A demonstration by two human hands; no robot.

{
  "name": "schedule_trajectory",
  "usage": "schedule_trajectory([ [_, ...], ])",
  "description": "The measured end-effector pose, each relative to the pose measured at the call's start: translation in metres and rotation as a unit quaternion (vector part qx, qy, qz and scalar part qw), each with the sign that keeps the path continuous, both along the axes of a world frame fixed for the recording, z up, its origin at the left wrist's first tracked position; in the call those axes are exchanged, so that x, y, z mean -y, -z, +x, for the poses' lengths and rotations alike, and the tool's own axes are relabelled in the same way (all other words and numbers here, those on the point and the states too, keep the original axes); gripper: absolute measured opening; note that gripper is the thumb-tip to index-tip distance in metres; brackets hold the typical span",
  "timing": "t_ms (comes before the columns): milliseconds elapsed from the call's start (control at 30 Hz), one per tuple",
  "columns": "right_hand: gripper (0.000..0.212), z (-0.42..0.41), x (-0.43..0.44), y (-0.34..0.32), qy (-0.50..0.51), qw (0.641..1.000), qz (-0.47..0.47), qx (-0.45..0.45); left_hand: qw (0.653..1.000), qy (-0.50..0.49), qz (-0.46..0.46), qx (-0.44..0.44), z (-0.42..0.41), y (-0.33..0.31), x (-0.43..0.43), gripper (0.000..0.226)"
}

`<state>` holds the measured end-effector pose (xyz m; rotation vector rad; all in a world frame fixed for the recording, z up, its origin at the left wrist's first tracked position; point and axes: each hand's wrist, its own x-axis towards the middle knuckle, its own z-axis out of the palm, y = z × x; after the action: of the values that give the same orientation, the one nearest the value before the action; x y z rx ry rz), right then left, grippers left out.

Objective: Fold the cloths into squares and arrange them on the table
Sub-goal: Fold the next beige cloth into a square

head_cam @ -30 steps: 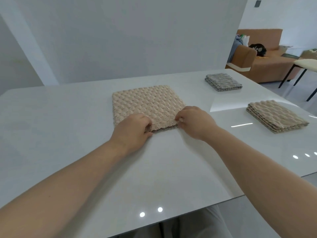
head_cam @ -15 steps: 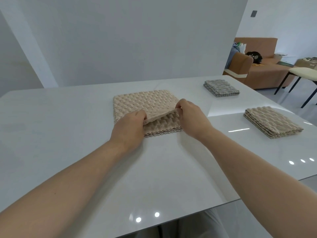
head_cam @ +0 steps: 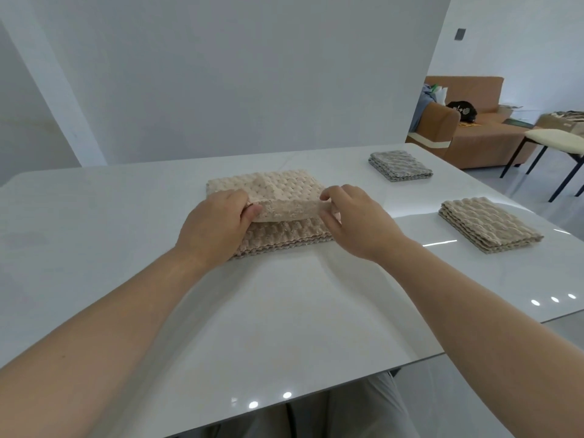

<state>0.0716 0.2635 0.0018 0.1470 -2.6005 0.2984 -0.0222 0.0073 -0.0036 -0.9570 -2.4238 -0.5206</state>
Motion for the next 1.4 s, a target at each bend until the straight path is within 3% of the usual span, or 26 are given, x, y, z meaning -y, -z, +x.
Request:
schedule_trajectory([
  [300,0.017,0.035,-0.009,0.017,-0.026,0.992,0.109,0.056,0.988,0.124,-0.068,-0.067,0.019,0.017,0.019,0.048],
  [533,0.032,0.064,-0.002,0.014,-0.034,0.988,0.134,0.072,0.987,0.145,-0.073,0.001,0.047,0.018,0.038,0.066],
  [900,0.026,0.099,0.0,0.022,-0.095,0.979,0.134,0.121,0.974,0.143,-0.135,0.116,0.099,0.018,0.049,0.046],
  [1033,0.024,0.109,-0.002,0.022,-0.098,0.979,0.137,0.116,0.968,0.13,-0.12,0.179,0.109,0.015,0.047,0.037],
  [1133,0.019,0.112,-0.004,0.02,-0.099,0.984,0.101,0.106,0.961,0.138,-0.079,0.227,0.113,0.01,0.043,0.038],
  [1400,0.025,0.119,-0.004,0.009,-0.147,0.97,-0.064,0.184,0.925,0.129,-0.017,0.358,0.12,0.003,0.041,0.039],
])
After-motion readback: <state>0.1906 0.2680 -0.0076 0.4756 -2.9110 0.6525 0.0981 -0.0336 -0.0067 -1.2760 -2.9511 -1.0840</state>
